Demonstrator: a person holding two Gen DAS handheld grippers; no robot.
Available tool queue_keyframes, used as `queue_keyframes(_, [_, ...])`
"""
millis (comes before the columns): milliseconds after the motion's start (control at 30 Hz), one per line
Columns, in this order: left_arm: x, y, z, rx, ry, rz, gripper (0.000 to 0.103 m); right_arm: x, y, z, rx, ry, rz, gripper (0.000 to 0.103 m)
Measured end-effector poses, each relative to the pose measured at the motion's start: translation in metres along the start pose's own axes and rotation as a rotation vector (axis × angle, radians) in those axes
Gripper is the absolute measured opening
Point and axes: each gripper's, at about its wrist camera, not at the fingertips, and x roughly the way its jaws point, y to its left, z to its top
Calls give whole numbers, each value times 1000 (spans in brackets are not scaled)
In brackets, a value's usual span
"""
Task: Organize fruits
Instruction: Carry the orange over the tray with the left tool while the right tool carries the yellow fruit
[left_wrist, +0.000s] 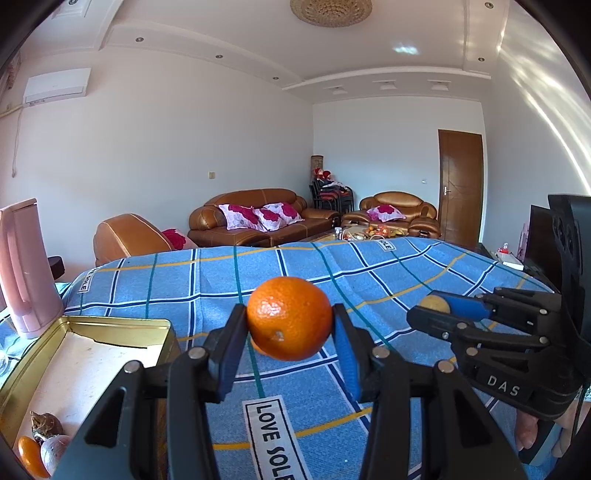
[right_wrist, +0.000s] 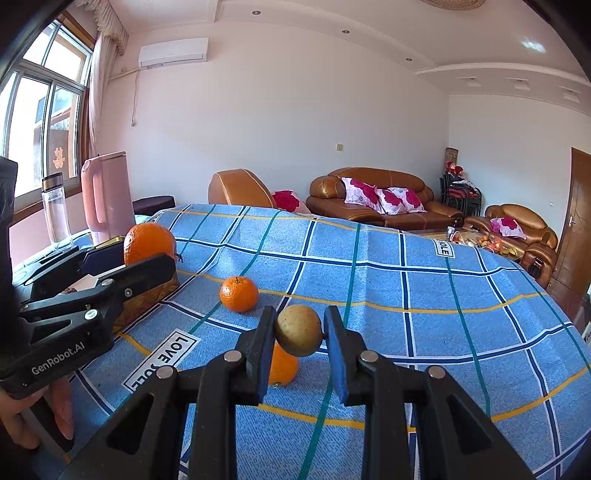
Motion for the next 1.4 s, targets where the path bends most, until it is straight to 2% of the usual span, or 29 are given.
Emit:
queue_keyframes(500, [-14, 4, -5, -5, -3, -4, 47, -7, 14, -4, -5, 11, 19, 28])
queue_keyframes(1400, [-63, 36, -17, -38, -28, 2, 47, -13, 64, -8, -31, 34, 97, 28])
